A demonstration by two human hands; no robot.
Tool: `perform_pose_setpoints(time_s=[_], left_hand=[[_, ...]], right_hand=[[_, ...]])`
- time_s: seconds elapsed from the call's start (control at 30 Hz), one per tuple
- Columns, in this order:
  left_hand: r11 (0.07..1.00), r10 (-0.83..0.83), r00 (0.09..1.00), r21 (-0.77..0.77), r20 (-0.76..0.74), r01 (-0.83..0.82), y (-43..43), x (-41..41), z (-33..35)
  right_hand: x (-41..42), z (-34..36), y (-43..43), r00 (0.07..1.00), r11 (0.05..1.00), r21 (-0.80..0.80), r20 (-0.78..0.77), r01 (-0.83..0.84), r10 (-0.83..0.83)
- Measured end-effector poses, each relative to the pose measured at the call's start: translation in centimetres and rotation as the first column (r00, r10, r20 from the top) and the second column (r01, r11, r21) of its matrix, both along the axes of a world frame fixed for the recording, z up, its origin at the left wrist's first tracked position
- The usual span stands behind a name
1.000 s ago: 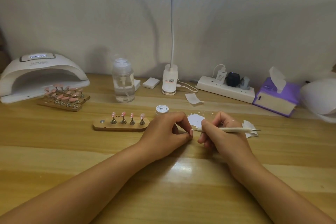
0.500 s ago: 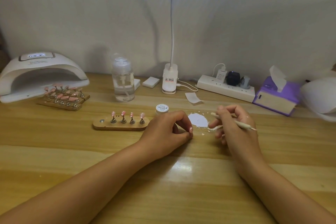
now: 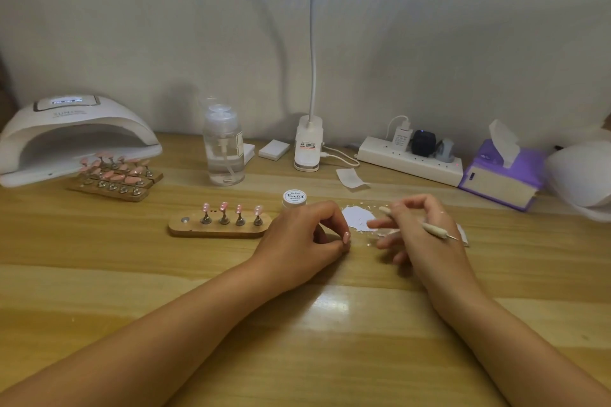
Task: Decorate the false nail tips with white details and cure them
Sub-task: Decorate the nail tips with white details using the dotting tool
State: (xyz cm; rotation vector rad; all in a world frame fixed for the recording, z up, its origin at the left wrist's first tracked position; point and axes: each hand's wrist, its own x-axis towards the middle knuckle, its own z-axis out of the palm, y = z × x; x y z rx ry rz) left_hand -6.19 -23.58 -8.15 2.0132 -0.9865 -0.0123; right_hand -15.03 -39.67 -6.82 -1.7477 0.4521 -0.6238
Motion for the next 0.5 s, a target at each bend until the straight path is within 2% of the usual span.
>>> perform_pose_setpoints(time_s=[0.13,0.27,0.5], left_hand=[[1.0,0.0,1.0,0.002,0.01,-0.001,0.0,0.1,0.0],[1.0,0.005,1.0,0.018,0.028,-0.005,0.0,0.0,0.1],[1.0,-0.006,1.0,0.011,0.022,0.005,0.0,-0.2,0.3]], right_hand=[[-0.5,0.7,0.7,0.993,0.994,0.047,0.078,-0.094,0.09],[-0.6,0.7,1.7,0.986,0.961,0.227,0.085,-0.156,0.14],[-0.6,0.5,2.0,0.99,0.978,0.157,0.02,-0.14,0.139]])
